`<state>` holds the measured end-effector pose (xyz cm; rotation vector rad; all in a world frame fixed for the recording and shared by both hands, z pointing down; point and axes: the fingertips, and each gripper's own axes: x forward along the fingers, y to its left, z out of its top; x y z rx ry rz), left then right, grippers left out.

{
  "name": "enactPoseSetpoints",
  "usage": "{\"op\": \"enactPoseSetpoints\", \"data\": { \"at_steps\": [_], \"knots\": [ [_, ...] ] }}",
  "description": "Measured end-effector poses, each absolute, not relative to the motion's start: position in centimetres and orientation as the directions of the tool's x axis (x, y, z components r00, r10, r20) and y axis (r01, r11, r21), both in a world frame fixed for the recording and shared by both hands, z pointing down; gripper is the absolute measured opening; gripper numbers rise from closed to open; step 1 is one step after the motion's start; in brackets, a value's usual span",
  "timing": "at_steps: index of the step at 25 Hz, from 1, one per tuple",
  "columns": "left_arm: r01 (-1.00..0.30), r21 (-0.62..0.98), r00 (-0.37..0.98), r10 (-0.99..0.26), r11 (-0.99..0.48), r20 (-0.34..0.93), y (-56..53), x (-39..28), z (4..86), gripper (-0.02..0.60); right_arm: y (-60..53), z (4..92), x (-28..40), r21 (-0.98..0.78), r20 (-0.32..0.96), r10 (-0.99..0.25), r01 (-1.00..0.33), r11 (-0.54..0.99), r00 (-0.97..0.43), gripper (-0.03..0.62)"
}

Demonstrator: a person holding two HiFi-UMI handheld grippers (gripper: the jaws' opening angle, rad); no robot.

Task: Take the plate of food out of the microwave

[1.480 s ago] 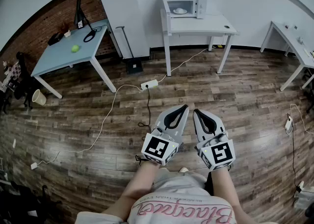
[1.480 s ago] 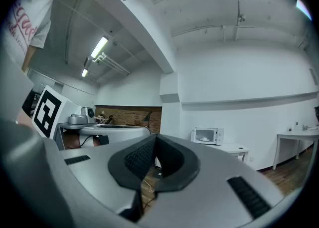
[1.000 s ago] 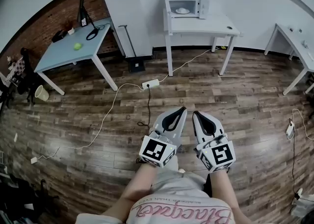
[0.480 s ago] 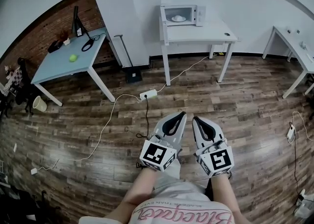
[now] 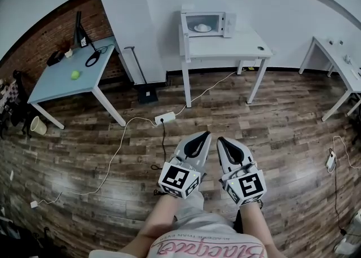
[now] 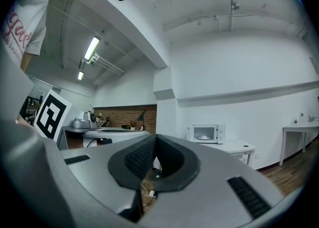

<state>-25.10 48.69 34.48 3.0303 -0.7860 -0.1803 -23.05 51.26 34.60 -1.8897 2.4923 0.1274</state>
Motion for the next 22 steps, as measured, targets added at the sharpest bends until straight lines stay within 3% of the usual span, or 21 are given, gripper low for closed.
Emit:
{"op": "enactPoseSetpoints", "data": {
  "at_steps": [9,22],
  "knots": [
    [-0.473,0.043,0.878,-0.475,-0.880,-0.060,41.9,-23.3,35.1,0.006,44.7,34.4,-21.5,0.051,-0.037,-0.964,-0.964,0.260,-0.262,0.011],
    [-0.400,0.013,0.912,-0.399,-0.916,-0.091,32.5,-20.7,33.9,0.006,34.0,33.6,-19.8,0.060,-0.074,-0.966,-0.968,0.242,-0.246,0.011]
  ]
}}
